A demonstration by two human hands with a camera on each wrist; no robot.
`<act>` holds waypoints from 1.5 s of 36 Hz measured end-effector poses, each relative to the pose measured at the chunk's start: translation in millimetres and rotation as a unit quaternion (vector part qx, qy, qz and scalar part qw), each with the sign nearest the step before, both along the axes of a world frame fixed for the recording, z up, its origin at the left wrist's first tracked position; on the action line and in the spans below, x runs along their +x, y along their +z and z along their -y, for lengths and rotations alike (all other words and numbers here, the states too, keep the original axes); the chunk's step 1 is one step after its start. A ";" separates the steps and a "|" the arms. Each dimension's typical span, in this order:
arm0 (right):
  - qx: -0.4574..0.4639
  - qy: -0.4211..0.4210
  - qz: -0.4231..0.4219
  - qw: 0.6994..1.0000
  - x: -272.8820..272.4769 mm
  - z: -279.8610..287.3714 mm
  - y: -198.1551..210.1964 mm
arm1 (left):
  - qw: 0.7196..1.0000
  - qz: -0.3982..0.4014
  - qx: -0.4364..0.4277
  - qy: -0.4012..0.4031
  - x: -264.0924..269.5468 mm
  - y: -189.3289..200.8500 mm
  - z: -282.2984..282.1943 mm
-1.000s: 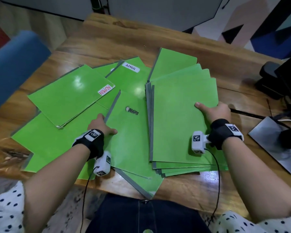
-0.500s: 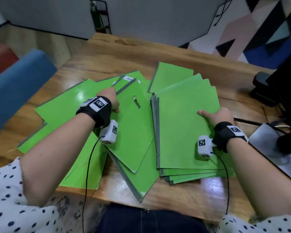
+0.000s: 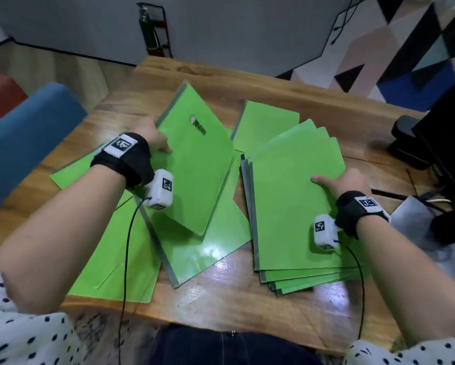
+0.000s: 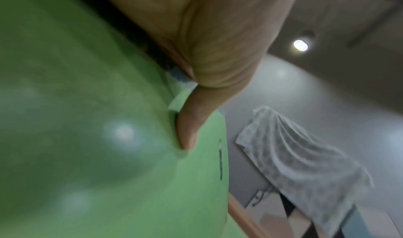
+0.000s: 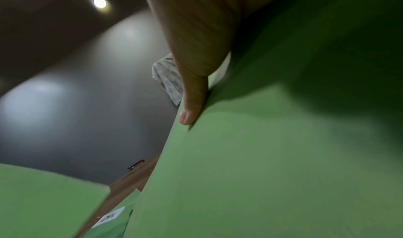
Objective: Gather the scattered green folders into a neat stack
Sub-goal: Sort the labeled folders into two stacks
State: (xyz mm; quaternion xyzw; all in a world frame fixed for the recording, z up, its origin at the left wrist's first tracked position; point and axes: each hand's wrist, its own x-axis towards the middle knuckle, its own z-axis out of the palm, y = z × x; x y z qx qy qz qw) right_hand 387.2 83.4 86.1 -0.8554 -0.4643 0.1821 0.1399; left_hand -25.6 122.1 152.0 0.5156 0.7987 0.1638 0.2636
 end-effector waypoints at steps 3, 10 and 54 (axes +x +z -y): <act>0.002 0.001 0.007 1.000 -1.8 -0.4 2.9 | 0.994 0.069 0.020 0.076 -1.4 -5.0 7.4; 0.012 0.007 0.019 1.000 -1.5 -2.0 1.8 | 0.967 0.135 -0.132 0.170 25.0 -86.5 57.0; -0.198 -0.050 -0.265 0.942 -17.3 65.7 -85.0 | 0.988 0.094 -0.123 -0.026 84.1 -125.2 87.2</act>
